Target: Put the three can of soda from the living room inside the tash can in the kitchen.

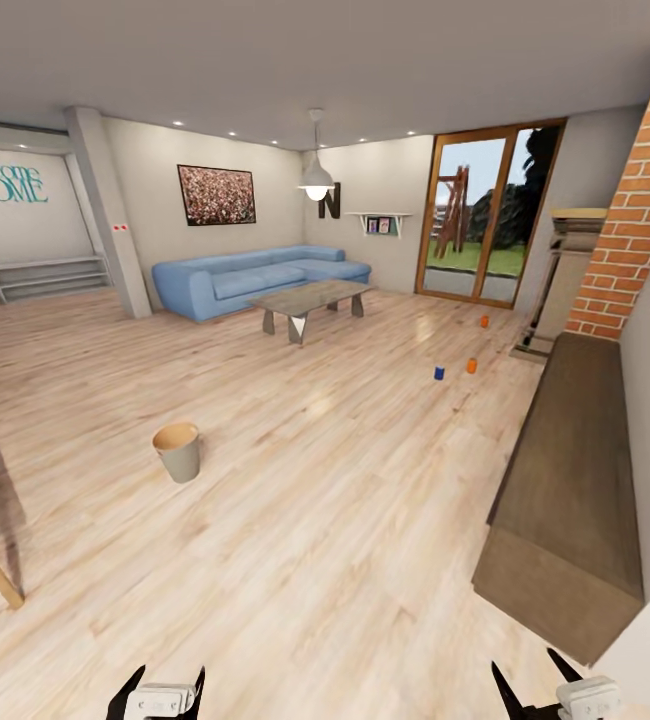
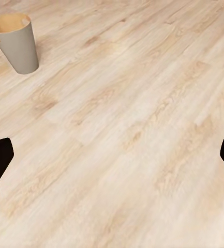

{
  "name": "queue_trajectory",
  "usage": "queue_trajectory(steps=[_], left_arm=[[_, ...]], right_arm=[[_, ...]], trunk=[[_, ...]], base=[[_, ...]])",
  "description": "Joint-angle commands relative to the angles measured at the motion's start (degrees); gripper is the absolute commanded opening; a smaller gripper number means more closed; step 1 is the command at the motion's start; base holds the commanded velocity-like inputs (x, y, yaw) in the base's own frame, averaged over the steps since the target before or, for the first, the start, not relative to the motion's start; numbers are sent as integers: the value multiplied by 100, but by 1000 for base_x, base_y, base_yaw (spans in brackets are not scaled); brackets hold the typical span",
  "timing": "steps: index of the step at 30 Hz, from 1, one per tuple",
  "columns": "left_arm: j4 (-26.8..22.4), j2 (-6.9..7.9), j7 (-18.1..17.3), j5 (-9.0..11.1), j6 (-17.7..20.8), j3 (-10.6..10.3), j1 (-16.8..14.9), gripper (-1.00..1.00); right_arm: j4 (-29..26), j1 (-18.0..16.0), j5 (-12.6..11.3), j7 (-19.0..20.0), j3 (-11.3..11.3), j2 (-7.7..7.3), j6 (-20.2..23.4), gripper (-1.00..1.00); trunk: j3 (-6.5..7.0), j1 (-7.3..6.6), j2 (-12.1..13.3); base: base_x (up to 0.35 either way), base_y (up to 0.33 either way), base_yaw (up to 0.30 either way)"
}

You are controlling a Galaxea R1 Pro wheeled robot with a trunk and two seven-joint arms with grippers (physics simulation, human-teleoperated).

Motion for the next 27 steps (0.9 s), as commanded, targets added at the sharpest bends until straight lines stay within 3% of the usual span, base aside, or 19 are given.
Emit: queue_trajectory(steps=[1, 16, 27], left_arm=[[0, 0, -3, 1, 0, 0, 0, 100], [0, 7, -35, 13, 0, 18, 0, 100], [-3, 3, -27, 15, 0, 20, 0, 100]], right_arm=[[0, 0, 0, 0, 0, 0, 0, 100], [2, 0, 0, 0, 0, -1, 0, 100], [28, 0, 0, 0, 28, 0, -2, 100]], trunk=[[0, 0, 0], [0, 0, 0], [0, 0, 0]], base=[[227, 35, 0], [228, 161, 8], [188, 230, 179]])
